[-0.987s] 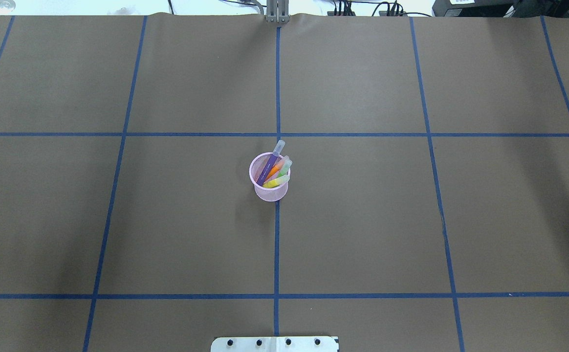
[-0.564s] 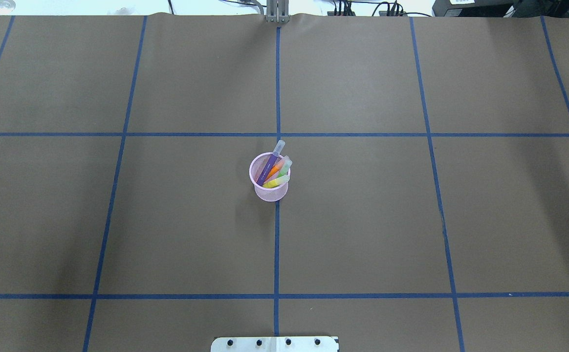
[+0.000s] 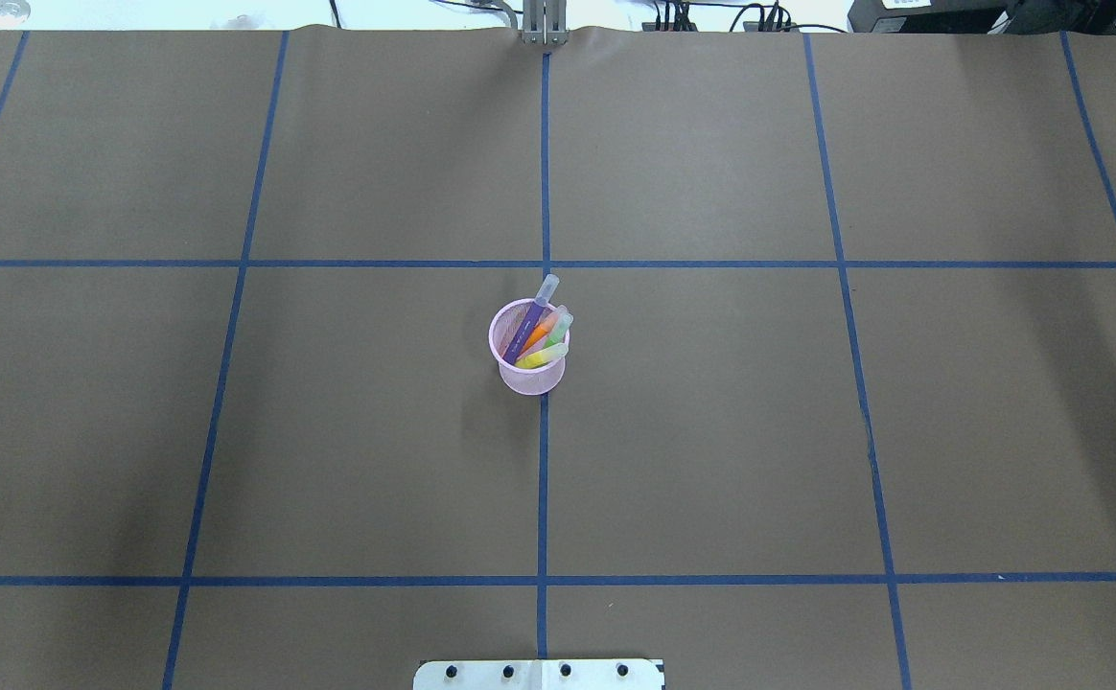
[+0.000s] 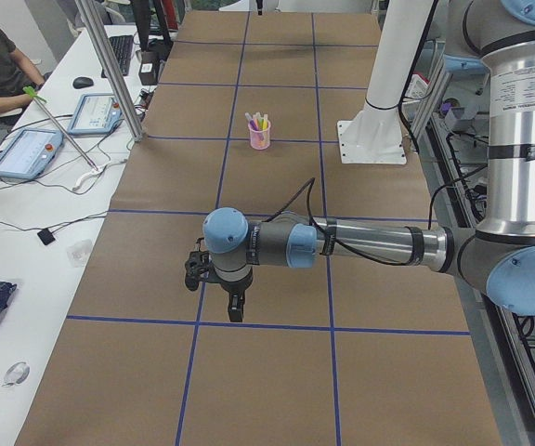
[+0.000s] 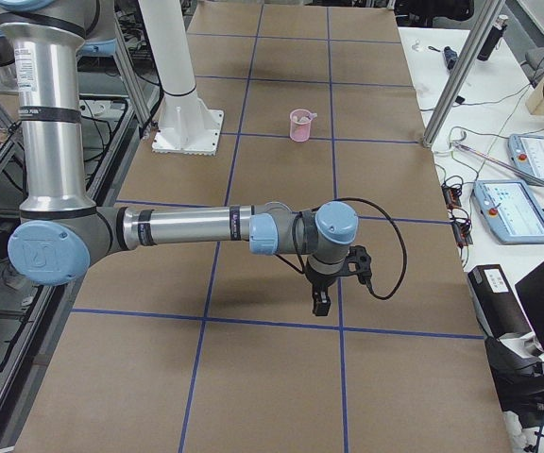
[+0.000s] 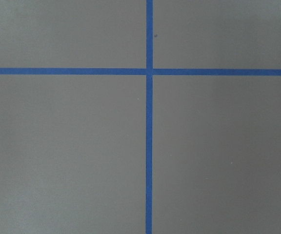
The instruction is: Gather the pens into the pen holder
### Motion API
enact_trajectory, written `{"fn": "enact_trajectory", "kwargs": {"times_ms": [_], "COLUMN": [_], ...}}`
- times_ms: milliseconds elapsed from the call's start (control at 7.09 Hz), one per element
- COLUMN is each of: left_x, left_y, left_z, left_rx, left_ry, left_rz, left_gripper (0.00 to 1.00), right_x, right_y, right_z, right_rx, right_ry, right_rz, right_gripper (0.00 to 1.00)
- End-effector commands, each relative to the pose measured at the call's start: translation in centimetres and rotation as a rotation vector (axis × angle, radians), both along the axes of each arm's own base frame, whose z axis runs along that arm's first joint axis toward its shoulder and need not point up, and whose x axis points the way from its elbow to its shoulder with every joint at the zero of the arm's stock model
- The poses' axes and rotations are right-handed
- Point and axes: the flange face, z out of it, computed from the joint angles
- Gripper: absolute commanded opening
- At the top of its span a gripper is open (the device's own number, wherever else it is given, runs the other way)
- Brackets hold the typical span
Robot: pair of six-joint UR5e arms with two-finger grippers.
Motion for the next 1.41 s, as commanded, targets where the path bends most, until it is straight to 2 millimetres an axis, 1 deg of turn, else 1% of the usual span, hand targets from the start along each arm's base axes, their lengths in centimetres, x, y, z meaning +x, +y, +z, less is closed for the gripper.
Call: {"fn": "enact_trajectory", "kwargs": {"times_ms": [0,141,282,423,564,705,846,987,1128,1269], "left_x": [-0.8,-0.9,-1.6,-1.7,-1.5,-1.9,-2.2,-2.3,-2.3,-2.4], "left_y": [-0.6,-0.6,-0.6,-0.6,-0.7,-0.6,-0.6,0.4,2.3,2.0], "left_z": [0.2,0.3,0.3,0.8,0.9,1.5,1.7,2.5,4.1,3.2], "left_rx": [-0.037,-0.048,-0.035,-0.044,-0.047,-0.042,0.0,-0.016,-0.044,-0.03], "left_ry": [0.0,-0.002,-0.009,-0.014,-0.016,-0.051,-0.061,-0.065,-0.069,-0.076], "left_rz": [-0.042,-0.051,-0.057,-0.058,-0.054,-0.051,-0.005,-0.007,-0.006,-0.01], "left_gripper": [1.0,1.0,1.0,1.0,1.0,1.0,1.0,1.0,1.0,1.0], "right_x": [0.0,0.0,0.1,0.1,0.1,0.1,0.1,0.1,0.1,0.1], "right_y": [0.4,0.8,1.1,1.1,1.1,1.2,1.1,1.1,1.1,1.1], "right_z": [0.6,1.0,1.3,1.3,1.4,1.3,1.3,1.3,1.3,1.3], "right_rx": [-0.012,-0.019,-0.025,-0.025,-0.027,-0.028,-0.028,-0.029,-0.026,-0.025], "right_ry": [0.001,0.001,0.002,0.002,0.004,0.002,0.002,0.002,0.002,0.002], "right_rz": [0.0,0.0,0.002,0.0,0.0,0.003,0.001,0.002,0.003,0.003], "right_gripper": [1.0,1.0,1.0,1.0,1.0,1.0,1.0,1.0,1.0,1.0]}}
